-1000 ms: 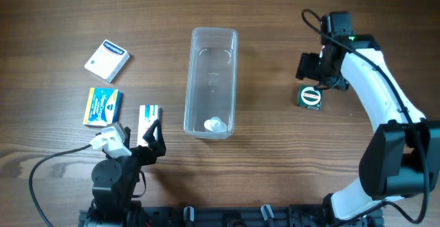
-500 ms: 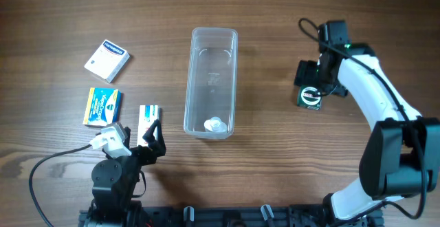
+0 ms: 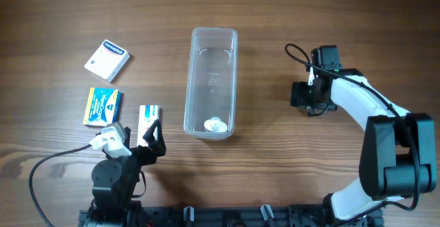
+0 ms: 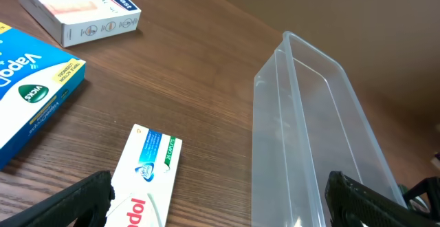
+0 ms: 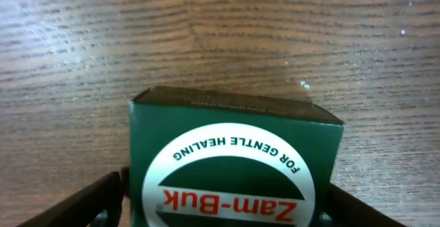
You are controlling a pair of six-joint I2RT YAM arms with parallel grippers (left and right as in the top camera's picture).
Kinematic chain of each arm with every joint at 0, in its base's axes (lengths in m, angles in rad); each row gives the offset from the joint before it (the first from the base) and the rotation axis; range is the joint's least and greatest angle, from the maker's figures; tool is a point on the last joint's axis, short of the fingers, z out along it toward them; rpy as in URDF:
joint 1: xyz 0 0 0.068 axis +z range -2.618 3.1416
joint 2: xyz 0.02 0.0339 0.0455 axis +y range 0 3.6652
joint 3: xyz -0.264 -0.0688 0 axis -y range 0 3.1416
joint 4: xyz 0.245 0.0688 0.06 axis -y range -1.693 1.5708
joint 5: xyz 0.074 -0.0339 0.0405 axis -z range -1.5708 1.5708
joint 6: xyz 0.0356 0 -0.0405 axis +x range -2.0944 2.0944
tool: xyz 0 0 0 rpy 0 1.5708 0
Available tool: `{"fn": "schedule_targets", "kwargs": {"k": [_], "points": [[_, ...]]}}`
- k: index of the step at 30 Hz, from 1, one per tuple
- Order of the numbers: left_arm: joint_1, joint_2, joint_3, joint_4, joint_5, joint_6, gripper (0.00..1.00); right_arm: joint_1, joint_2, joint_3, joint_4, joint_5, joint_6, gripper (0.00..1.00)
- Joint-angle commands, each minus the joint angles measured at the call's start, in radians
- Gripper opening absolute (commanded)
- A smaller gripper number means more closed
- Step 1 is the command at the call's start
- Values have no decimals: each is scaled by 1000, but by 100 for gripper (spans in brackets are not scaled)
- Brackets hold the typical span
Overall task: Pack container
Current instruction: 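Move the right gripper to the green Zam-Buk tin and grasp it, then carry the tin with the right gripper over the container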
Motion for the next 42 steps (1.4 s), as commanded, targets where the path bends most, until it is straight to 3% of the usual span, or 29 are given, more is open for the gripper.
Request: {"fn": "schedule_targets", "kwargs": {"k": [1,4,6,9,11,19,25,30,36,42], "points": [[7,-3,-2,3,8,12,100,-2,10,-13,13,4,-8,71],[7,-3,-2,3,8,12,100,-2,9,-13,16,4,-8,68],[7,-3,-2,3,8,12,100,-2,9,-13,22,4,-8,73],[7,-3,-2,3,8,12,100,-2,9,-13,35,4,-9,54],[7,-3,-2,3,8,12,100,-2,9,-11,37,4,-9,51],[7,-3,-2,3,8,12,100,16,-83,101,-31,0,-24,51],[7,-3,-2,3,8,12,100,147,-143,369,-255,-89,-150,50],[7,-3,-2,3,8,12,100,304,-143,563,-305,-142,-266,51],[7,-3,-2,3,8,12,100,537,-139,584,-304,-129,-527,56],[7,-3,-2,3,8,12,100,605,-112,576,-304,-135,-665,56]]}}
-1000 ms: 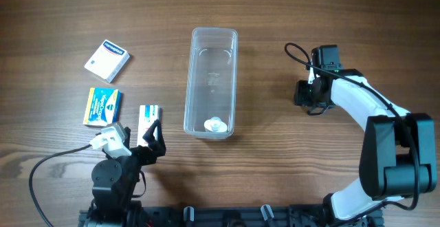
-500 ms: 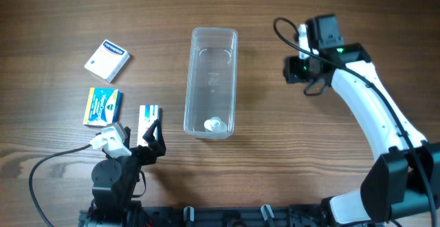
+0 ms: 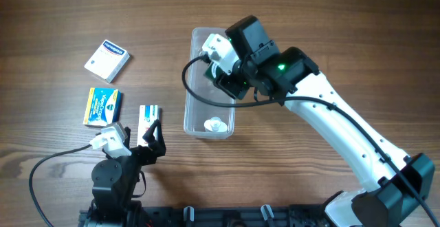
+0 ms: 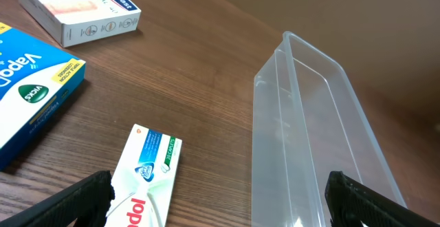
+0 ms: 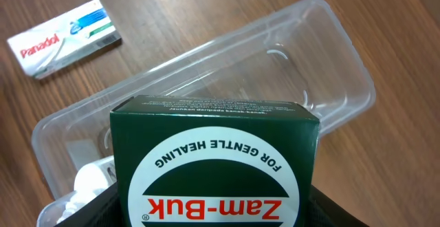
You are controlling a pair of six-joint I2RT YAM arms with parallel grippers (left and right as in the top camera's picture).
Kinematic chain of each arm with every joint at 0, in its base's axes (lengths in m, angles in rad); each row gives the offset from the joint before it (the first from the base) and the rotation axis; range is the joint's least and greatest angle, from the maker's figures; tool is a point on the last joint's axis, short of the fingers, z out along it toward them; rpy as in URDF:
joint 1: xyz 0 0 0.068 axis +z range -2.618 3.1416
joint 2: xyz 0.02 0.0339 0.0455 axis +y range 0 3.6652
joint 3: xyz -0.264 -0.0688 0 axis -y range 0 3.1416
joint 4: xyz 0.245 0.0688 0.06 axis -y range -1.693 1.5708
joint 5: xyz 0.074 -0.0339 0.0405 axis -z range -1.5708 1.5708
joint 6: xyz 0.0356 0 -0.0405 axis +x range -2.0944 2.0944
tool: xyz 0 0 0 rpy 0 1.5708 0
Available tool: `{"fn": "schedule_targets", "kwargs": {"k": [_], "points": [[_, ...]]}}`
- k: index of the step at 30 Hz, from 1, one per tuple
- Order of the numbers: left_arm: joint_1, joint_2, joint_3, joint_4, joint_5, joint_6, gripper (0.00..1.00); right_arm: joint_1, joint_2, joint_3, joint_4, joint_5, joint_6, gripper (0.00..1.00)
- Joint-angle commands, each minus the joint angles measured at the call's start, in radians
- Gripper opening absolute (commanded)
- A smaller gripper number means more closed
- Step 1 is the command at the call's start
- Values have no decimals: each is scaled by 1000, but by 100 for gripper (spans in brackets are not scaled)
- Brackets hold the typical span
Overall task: Pack container
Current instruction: 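Carry the tin with the right gripper over the container, then lower the tin into the container and release it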
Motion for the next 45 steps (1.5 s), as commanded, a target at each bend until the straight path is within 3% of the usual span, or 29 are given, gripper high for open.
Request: {"fn": "schedule_targets", "kwargs": {"k": [1,4,13,15,17,19,37,41,45], "points": [[7,-3,-2,3,8,12,100,19,25,11,0,-9,-106,56],[7,-3,-2,3,8,12,100,29,105,11,6,-9,-185,52],[7,-3,-2,3,8,12,100,27,245,11,56,1,-268,53],[7,-3,-2,3,8,12,100,26,269,11,53,26,-273,61],[7,-3,-2,3,8,12,100,26,294,11,36,26,-275,59],[7,-3,-2,3,8,12,100,26,305,11,23,30,-276,52],[7,-3,-2,3,8,12,100,26,316,-51,41,13,-300,52],[7,-3,-2,3,8,12,100,27,316,-51,38,-2,-298,54],[7,-3,-2,3,8,12,100,27,316,-51,37,-2,-298,65]]}}
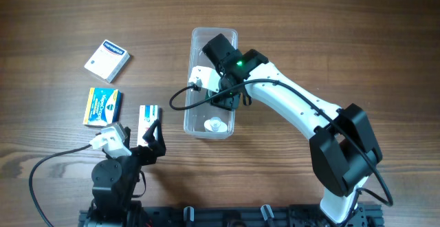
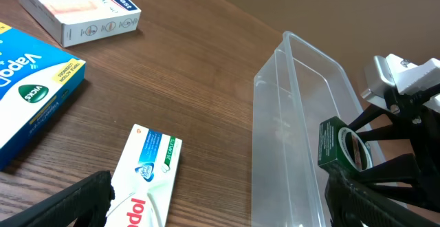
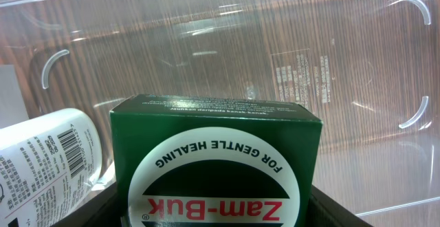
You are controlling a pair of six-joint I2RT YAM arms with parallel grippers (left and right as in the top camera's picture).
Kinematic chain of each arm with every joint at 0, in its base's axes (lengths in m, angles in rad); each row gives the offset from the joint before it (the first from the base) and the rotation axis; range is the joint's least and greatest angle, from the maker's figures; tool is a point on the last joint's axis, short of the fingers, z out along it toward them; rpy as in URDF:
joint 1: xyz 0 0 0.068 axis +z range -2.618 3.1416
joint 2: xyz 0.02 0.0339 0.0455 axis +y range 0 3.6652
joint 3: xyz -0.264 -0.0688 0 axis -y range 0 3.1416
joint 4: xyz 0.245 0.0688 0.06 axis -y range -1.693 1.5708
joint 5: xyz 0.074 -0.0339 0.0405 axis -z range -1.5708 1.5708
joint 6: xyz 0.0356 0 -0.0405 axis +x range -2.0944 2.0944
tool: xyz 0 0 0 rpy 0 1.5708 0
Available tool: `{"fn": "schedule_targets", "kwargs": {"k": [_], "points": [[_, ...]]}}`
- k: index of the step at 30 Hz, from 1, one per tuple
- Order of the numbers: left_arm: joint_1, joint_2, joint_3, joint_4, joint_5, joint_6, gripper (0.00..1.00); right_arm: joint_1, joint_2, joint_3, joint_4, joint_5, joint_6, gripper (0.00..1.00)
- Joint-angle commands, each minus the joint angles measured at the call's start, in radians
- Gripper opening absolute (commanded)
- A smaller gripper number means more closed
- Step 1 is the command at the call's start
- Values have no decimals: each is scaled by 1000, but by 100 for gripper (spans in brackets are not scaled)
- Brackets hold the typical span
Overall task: Pack container
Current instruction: 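Lower the tin into the container and release it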
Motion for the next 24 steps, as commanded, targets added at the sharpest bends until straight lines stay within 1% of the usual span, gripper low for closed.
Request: {"fn": "schedule_targets", "kwargs": {"k": [1,4,6,19,24], "points": [[7,-3,-2,3,8,12,100,4,15,-10,2,-28,-17,65],[7,-3,-2,3,8,12,100,4,15,-10,-4,-39,-17,64],[7,-3,-2,3,8,12,99,4,15,-10,-7,-62,-17,61],[7,-3,-2,3,8,12,100,5,15,-11,1,-65,-17,60],[7,-3,-2,3,8,12,100,5,15,-11,41,-66,-17,59]]}}
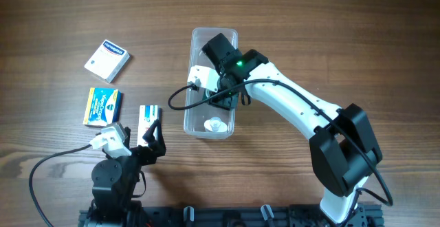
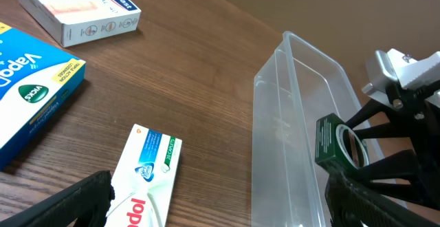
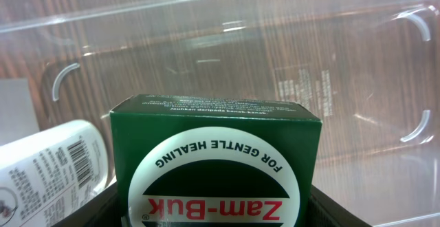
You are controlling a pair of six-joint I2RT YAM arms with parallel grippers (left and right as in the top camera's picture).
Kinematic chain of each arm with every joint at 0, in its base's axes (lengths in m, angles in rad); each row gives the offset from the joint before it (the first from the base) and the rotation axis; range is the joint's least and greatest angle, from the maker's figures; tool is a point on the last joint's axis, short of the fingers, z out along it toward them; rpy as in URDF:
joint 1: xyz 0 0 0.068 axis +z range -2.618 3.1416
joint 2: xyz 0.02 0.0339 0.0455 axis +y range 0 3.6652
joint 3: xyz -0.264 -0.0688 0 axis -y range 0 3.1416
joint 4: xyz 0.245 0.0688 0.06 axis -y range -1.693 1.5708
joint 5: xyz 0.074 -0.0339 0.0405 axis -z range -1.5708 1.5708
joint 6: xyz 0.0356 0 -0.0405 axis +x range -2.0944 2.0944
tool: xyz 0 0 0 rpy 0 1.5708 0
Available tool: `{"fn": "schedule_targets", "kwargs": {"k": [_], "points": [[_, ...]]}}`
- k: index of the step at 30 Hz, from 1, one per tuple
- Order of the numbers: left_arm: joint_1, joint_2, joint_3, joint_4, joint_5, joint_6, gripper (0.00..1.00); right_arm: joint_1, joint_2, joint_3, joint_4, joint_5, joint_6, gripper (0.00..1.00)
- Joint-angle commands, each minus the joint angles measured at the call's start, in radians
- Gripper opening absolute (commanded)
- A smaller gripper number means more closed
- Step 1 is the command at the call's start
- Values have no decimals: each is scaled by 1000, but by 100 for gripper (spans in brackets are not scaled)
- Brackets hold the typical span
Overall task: Pack container
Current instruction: 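Lower the tin into the container and release it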
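Observation:
A clear plastic container (image 1: 213, 45) stands at mid-table; its rim (image 2: 302, 55) shows in the left wrist view and its floor (image 3: 330, 82) in the right wrist view. My right gripper (image 1: 225, 96) is down over the container, shut on a green Zam-Buk box (image 3: 214, 161), also seen as a green box (image 2: 337, 141) above the rim. A white bottle (image 3: 48, 165) lies at the container's near end (image 1: 216, 125). My left gripper (image 1: 152, 134) rests open near the front edge, a Panadol box (image 2: 148, 179) between its fingers.
Left of the container lie a white plaster box (image 1: 107, 60), a blue-and-yellow Vapo box (image 1: 102, 107) and the Panadol box (image 1: 147, 122). The right arm (image 1: 302, 110) stretches across from the right side. A cable (image 1: 48, 168) trails by the left arm.
The right gripper with the Zam-Buk box has shifted only slightly inside the container. The left gripper and the loose boxes have not moved.
The right gripper was first shut on the Zam-Buk box on the table right of the container. Then it held the box over the container's far end. After that it held the box low inside the container near the white bottle, where it still is.

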Motion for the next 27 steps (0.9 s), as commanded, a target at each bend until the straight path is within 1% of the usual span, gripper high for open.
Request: {"fn": "schedule_targets", "kwargs": {"k": [1,8,15,17,19,22,27], "points": [[7,-3,-2,3,8,12,100,5,15,-10,21,-41,-17,59],[7,-3,-2,3,8,12,100,5,74,-10,39,-53,-20,59],[7,-3,-2,3,8,12,100,6,81,-10,51,-54,-32,59],[7,-3,-2,3,8,12,100,6,81,-10,47,-53,-31,70],[7,-3,-2,3,8,12,100,6,81,-10,47,-53,-31,77],[7,-3,-2,3,8,12,100,6,81,-10,49,-53,-26,82],[7,-3,-2,3,8,12,100,6,75,25,55,-50,12,82]]}}
